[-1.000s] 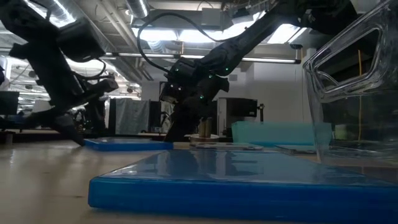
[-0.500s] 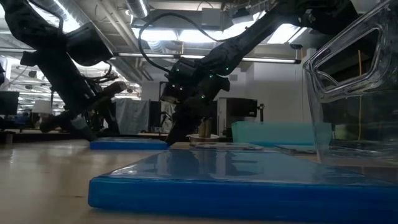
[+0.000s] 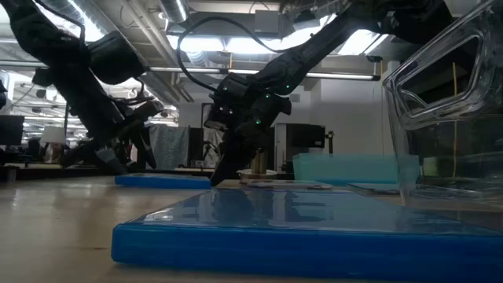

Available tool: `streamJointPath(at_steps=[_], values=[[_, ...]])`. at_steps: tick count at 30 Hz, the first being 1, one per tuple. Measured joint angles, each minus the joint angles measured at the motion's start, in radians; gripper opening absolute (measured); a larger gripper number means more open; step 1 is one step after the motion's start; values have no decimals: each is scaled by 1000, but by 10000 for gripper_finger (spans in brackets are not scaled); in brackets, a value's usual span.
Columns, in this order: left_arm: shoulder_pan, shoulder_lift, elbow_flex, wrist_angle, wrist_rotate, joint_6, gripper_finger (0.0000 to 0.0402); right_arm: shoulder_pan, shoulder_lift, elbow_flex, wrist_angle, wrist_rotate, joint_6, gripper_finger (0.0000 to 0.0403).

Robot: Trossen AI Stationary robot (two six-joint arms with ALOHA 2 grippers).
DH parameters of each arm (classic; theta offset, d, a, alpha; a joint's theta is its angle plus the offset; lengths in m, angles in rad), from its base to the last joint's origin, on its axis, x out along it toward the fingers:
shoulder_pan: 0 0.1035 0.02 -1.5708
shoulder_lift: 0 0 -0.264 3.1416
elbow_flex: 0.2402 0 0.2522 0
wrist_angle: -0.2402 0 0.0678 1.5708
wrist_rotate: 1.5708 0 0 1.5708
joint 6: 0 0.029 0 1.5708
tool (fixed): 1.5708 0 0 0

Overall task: Pick & place jewel cases by type
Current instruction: Put the left blue CD case into the blue bin

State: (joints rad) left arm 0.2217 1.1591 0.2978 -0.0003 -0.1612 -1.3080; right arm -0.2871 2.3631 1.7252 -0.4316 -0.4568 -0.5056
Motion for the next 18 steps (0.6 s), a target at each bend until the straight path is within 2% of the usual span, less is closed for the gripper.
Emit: streamJointPath(at_steps=[8, 9, 11, 14, 18], values=[[13, -4, 67, -91, 25, 44, 233, -4, 0, 0, 0, -3, -1, 7], [12, -3, 69, 30, 59, 43, 233, -5, 2, 2, 17, 0, -1, 7], [7, -14, 107, 168, 90, 58, 232, -9, 3, 5, 35, 7, -1, 7], [10, -1, 113, 132, 78, 100, 232, -12, 3, 5, 34, 7, -1, 7], [26, 11, 123, 84, 76, 78, 232, -12, 4, 4, 34, 6, -1, 7]])
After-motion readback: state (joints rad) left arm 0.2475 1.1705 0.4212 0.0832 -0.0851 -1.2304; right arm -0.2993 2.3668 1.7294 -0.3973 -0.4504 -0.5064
